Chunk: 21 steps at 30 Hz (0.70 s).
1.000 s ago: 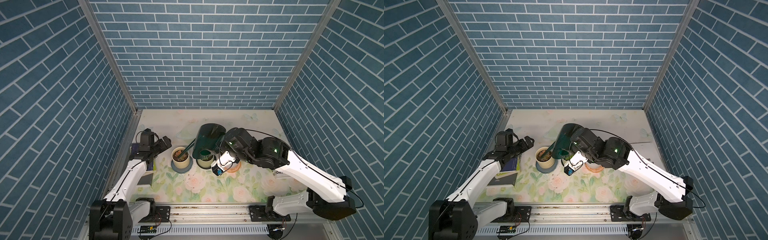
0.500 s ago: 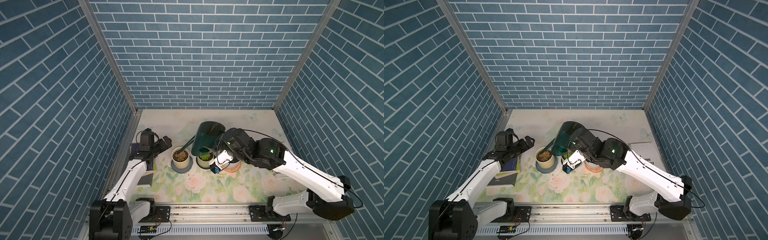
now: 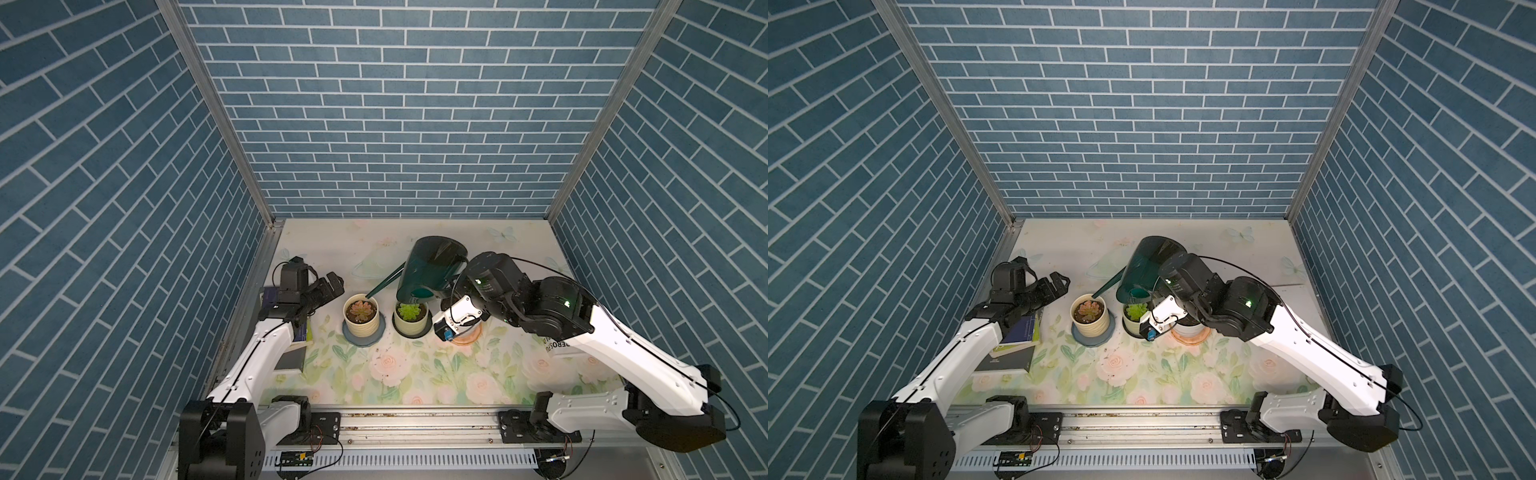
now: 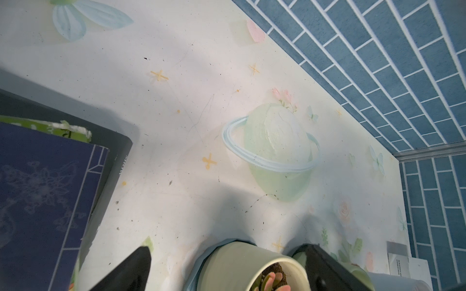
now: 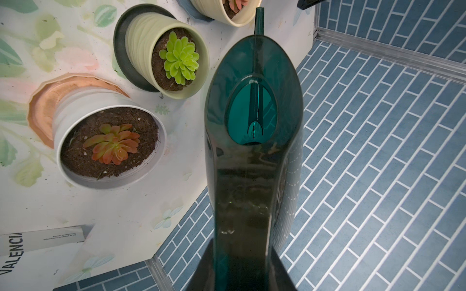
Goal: Water the succulent around the soil edge
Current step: Water the soil of the potted plant with water.
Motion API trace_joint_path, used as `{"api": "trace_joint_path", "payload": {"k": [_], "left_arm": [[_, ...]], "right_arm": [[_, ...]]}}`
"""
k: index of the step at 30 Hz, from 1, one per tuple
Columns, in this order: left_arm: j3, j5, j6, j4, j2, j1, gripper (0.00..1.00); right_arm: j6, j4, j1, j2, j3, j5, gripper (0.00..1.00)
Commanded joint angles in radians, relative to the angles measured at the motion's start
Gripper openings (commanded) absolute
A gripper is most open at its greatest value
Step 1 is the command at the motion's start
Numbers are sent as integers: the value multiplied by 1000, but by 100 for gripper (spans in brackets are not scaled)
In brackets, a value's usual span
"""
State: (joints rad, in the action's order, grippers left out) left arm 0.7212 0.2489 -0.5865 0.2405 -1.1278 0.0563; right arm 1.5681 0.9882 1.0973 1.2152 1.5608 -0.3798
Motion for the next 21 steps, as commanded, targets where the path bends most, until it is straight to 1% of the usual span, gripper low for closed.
{"api": "trace_joint_path", "payload": {"k": [1, 5, 7, 11, 14, 18, 21], "left_arm": [[-1, 4, 8, -10, -10, -5, 100], [-2, 11, -4, -13, -14, -5, 100], [-6, 21, -13, -21, -16, -5, 100], [-15, 39, -29, -38, -21, -5, 100], [-14, 43, -32, -45, -26, -4, 100], [-1, 51, -32, -50, -43, -4, 100], [4, 56, -28, -52, -51, -4, 100]], "right_arm": [[-67, 12, -7, -51, 64, 54, 0], [-132, 97, -20, -56, 96, 80, 0], [-152, 97, -44, -81, 91, 126, 0], [-235, 19, -151, -145, 70, 268, 0], [-304, 5, -207, -158, 69, 320, 0], [-362, 2, -248, -167, 67, 365, 0], [-345, 27, -267, -176, 54, 329, 0]]}}
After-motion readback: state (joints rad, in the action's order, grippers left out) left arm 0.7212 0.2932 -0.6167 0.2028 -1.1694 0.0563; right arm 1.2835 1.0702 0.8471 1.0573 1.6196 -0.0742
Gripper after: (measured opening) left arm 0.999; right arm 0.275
